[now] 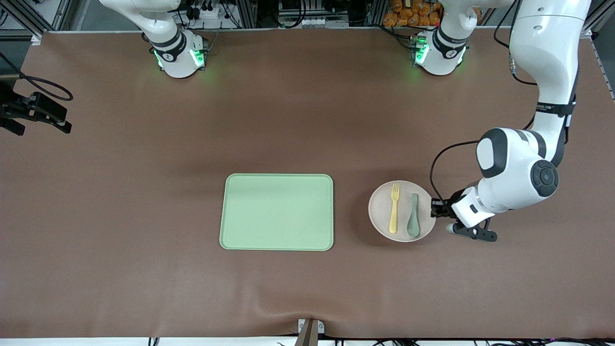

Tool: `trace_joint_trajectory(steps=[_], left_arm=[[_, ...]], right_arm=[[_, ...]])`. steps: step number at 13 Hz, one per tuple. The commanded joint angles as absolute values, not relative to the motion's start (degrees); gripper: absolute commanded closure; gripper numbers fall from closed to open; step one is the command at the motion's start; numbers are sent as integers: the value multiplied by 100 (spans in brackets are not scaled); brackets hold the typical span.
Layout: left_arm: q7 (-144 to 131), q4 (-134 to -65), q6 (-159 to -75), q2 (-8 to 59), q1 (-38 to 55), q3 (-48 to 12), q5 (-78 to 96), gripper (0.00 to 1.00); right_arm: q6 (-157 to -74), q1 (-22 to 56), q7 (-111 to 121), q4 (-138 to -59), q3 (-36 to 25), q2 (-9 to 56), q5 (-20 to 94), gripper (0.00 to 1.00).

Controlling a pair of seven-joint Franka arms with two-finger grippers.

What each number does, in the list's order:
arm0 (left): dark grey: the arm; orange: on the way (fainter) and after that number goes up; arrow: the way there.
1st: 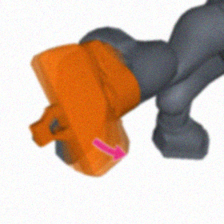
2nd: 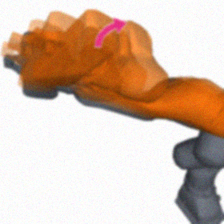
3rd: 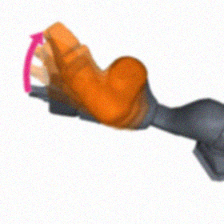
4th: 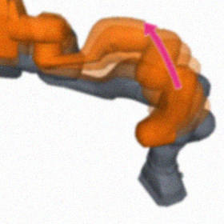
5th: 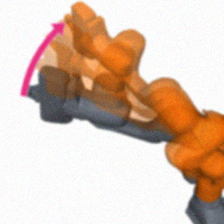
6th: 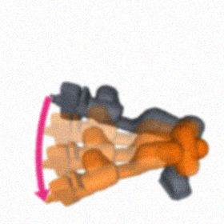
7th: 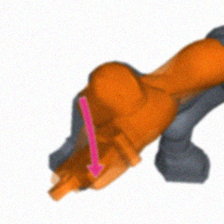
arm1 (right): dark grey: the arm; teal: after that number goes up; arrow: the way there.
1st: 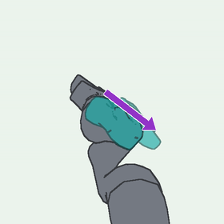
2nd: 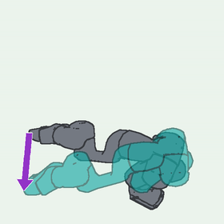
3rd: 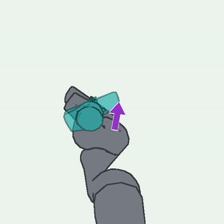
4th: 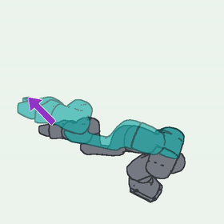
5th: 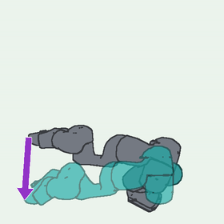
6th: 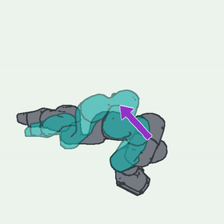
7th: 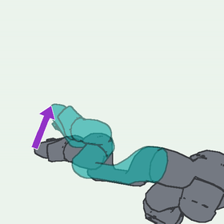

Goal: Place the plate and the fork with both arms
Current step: 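Drag the white plate with the left gripper onto the green tray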

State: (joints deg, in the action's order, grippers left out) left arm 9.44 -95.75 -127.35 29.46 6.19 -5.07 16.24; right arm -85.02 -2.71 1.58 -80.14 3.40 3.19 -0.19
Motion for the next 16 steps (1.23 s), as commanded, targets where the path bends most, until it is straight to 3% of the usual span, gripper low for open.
trace_joint_trajectory(steps=[1,8,16], left_arm=[[713,-9106,-12551,3129,825,-492,1907,100],[-534,-8509,-12551,3427,1370,-510,2127,100],[-2117,-7691,-12752,4217,2354,-475,2329,100]], right_arm=[[-8517,-281,211,-7972,325,334,35,0],[-8552,-290,211,-7972,316,352,35,0],[-8569,-308,211,-7963,316,422,18,0]])
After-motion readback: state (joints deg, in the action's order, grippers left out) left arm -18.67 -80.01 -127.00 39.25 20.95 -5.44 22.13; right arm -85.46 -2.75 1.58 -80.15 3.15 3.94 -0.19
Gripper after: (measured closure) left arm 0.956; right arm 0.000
